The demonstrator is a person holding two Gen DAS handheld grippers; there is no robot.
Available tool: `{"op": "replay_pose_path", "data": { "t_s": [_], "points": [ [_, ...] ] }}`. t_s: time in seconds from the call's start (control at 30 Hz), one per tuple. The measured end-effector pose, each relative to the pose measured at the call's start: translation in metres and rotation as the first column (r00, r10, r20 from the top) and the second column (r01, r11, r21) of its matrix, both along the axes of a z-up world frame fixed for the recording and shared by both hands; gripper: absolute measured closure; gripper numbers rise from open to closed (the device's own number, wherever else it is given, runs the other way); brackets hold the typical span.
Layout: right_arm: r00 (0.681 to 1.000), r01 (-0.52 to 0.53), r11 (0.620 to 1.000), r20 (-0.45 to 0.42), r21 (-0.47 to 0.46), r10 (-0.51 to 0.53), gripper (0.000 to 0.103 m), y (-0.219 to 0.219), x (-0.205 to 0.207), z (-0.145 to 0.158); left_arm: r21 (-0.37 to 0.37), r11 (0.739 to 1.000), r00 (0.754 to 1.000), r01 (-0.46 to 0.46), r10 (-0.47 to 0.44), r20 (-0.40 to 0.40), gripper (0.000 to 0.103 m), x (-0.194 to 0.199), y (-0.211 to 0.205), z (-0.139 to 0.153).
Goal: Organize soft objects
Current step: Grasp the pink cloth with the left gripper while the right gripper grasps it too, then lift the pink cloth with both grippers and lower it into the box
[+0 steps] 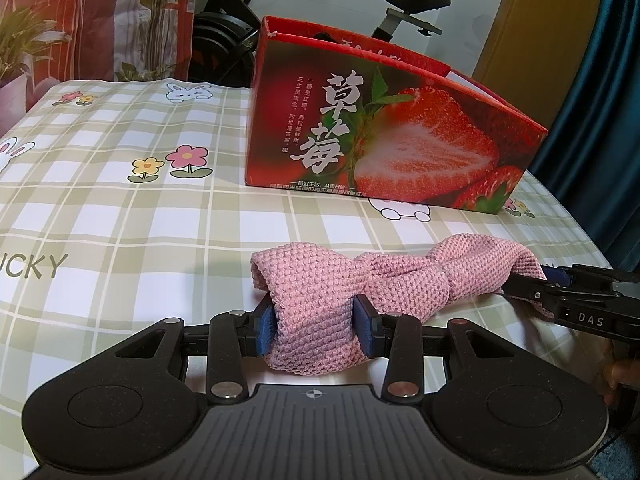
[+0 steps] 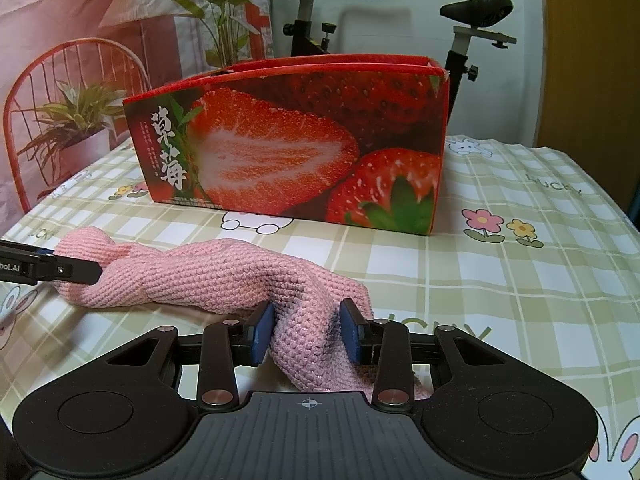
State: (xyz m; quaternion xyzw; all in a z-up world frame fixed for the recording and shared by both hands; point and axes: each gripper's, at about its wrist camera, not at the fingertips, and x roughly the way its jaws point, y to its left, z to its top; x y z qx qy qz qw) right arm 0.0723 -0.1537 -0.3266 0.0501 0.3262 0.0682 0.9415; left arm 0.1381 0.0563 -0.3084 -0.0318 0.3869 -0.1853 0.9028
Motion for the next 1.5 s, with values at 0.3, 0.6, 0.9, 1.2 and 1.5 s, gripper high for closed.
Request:
{"op": "replay_pose_path", "data": {
  "t_s": [0.3,0.6,0.9,1.2,1.5],
  "points": [
    [1.0,-0.013,1.0,0.002,0.01,0.013,0.079,0.001,0.0,0.0,-0.006,1.0,1.0,0.0,0.0,0.007,0.06,0.0,0.0,0.0],
    [0.999,-0.04,0.999,-0.002,0.014,0.04,0.092,0.005,-0.001,0.001,0.019,1.0,1.0,-0.004,0.003,0.005,0.067,-0.001,-0.001,0.002],
    [0.997,-0.064,0.998,0.036,0.029,0.063,0.094,0.011,-0.007,0.023,0.024,1.0,1.0,0.011,-0.011,-0.003,0.081,-0.002,-0.007,0.015],
    [0.992,-0.081,0.995,0.105,0.054,0.075,0.094,0.015,-0.017,0.052,0.012,1.0,0.998,0.017,-0.017,0.056,0.082,-0.006,-0.009,0.041],
    [0.97,-0.062,0.995,0.239,0.084,0.04,0.095,0.001,-0.012,0.106,-0.065,0.998,0.983,0.025,-0.012,0.183,0.083,0.012,-0.009,0.097]
  ]
}}
